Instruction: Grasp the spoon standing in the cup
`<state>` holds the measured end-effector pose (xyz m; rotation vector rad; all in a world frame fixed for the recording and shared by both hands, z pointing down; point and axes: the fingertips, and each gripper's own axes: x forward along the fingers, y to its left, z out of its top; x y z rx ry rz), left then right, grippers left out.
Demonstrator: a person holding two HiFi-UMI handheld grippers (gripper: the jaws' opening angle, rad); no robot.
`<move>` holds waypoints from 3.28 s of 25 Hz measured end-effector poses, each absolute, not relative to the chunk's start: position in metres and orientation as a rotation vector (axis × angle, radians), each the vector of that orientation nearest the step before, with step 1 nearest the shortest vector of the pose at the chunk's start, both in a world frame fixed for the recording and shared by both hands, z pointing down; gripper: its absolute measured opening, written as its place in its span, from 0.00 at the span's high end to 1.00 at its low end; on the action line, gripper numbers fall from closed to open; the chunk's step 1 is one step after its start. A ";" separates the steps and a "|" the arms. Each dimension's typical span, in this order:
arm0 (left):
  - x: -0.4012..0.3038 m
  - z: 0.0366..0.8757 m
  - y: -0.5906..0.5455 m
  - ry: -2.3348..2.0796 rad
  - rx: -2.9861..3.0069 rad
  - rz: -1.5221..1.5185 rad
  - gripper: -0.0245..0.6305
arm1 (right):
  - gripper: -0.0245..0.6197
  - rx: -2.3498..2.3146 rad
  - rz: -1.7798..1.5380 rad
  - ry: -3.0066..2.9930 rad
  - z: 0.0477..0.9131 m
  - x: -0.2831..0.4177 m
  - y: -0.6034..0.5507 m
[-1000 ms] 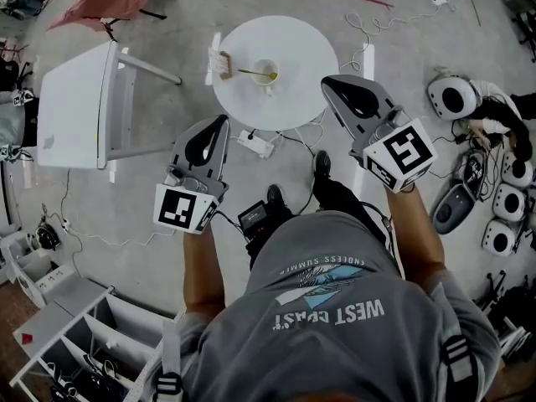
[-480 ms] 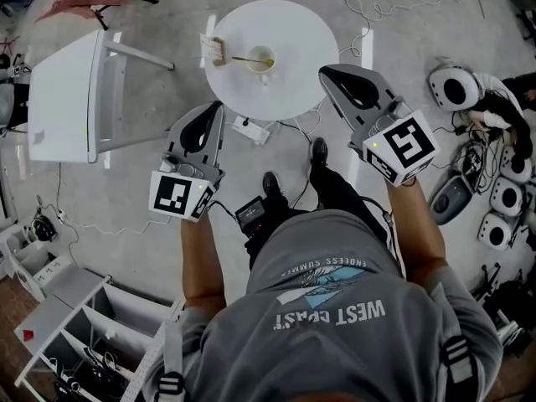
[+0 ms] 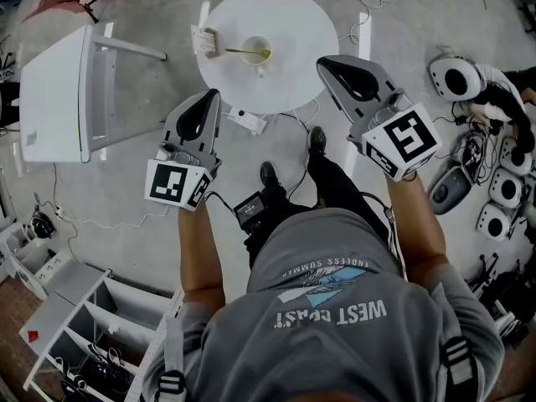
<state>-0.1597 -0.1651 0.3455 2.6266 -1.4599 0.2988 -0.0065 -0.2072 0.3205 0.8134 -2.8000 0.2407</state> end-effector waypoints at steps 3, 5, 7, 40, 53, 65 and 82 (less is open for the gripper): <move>-0.159 0.351 -0.169 -1.452 2.623 0.303 0.96 | 0.96 0.815 0.251 -2.796 0.325 -0.006 -0.209; -0.159 0.353 -0.171 -1.448 2.621 0.306 0.96 | 0.96 0.817 0.256 -2.795 0.326 -0.007 -0.210; -0.159 0.356 -0.174 -1.446 2.617 0.309 0.96 | 0.96 0.818 0.262 -2.792 0.328 -0.006 -0.211; -0.169 0.421 -0.206 -1.451 2.469 0.341 0.96 | 0.96 0.820 0.398 -2.746 0.382 0.011 -0.223; -0.183 0.454 -0.222 -1.437 2.398 0.333 0.96 | 0.96 0.826 0.432 -2.733 0.396 0.004 -0.235; -0.195 0.499 -0.237 -1.447 2.294 0.312 0.96 | 0.96 0.815 0.452 -2.713 0.409 0.008 -0.236; -0.216 0.549 -0.273 -1.512 2.159 0.269 0.96 | 0.96 0.798 0.492 -2.679 0.434 0.008 -0.238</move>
